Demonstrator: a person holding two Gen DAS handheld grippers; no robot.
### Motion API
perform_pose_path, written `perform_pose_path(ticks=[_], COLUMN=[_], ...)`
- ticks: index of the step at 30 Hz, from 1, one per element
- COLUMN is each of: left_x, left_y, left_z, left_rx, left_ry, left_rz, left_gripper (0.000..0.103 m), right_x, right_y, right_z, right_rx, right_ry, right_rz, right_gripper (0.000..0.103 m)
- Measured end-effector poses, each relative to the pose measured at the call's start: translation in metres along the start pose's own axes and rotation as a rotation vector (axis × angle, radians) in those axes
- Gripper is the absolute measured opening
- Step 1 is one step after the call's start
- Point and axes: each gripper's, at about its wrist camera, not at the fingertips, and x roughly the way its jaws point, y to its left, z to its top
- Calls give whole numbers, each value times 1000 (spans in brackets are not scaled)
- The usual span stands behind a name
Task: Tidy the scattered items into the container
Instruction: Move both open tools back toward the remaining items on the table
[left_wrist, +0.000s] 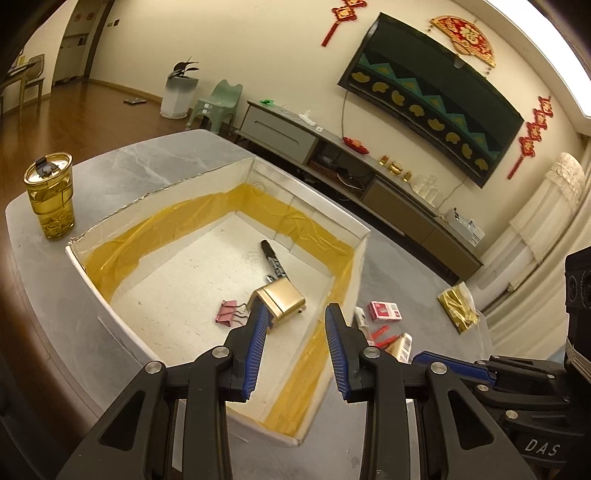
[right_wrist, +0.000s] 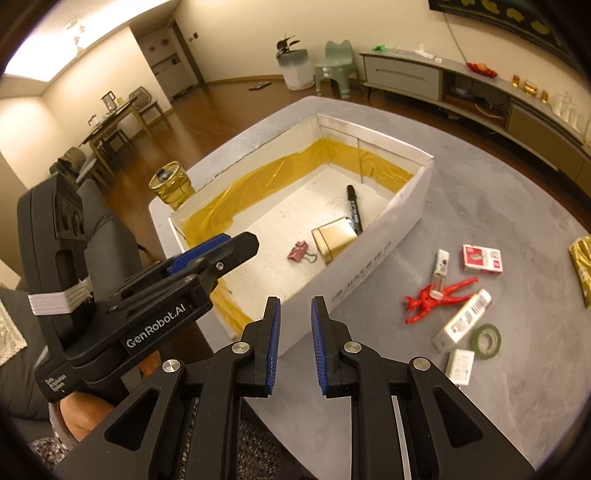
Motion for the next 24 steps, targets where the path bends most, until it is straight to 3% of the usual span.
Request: perform_pose_path(ticks=[14, 21, 24], left_x=[-30, -22, -12], left_y=[-56, -97, -113], left_z=[-40, -72, -84], left_rx=[194, 330, 367], left_ry=[-99, -49, -16], left_rz=[-99, -151, -167], left_gripper=[34, 34, 41], right_x=[-39, -52, -54], right_y=[-37, -74, -93], right_z=[-71, -111, -125], right_rx=[88, 184, 224], right_ry=[-68, -109, -117], right_rz=[-7, -7, -25], right_gripper=[19, 19, 19])
